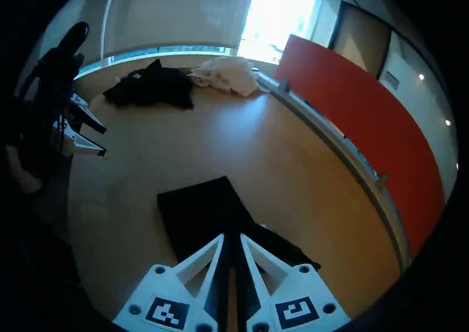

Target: Fold towel

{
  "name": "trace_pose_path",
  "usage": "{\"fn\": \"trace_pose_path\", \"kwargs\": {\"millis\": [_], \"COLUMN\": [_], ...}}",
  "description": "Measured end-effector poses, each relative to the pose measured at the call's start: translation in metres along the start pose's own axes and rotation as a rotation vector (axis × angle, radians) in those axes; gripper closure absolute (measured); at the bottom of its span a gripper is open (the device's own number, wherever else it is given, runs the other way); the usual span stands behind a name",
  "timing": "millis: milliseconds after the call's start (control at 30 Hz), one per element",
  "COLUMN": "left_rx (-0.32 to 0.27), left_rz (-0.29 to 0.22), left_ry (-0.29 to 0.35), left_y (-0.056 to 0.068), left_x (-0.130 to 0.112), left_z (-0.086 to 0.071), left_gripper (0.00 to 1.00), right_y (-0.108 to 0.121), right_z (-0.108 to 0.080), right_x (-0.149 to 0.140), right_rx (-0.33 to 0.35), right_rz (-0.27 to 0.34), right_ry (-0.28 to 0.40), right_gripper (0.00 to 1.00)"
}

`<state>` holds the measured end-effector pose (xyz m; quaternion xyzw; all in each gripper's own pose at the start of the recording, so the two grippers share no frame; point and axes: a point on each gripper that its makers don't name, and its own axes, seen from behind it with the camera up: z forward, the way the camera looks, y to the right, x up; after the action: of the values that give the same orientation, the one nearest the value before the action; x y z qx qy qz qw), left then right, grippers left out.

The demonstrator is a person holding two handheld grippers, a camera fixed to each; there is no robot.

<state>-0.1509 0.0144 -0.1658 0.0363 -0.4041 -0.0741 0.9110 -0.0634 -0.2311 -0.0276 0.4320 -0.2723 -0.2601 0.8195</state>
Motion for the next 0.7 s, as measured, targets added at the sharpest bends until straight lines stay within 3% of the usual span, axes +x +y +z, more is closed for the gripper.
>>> {"fn": "trace_pose_path", "kwargs": {"millis": [333, 700], "left_rx": [0.015, 0.046], "left_rz": [-0.063, -0.121], "left_ry": [0.008, 0.021], "left_y": [-0.009, -0.024], "left_x": [-0.010, -0.018], "left_z": [-0.013, -0.025], "left_gripper": [0.02, 0.01], "right_y": [-0.034, -0.075], "right_z": [0.031, 0.080], "right_x": [0.022, 0.028], "right_rx": [0.093, 0.208], "right_rz": [-0.083, -0.153], "right_ry": [-0.011, -0.047], "right_gripper": [0.96, 0.96]}}
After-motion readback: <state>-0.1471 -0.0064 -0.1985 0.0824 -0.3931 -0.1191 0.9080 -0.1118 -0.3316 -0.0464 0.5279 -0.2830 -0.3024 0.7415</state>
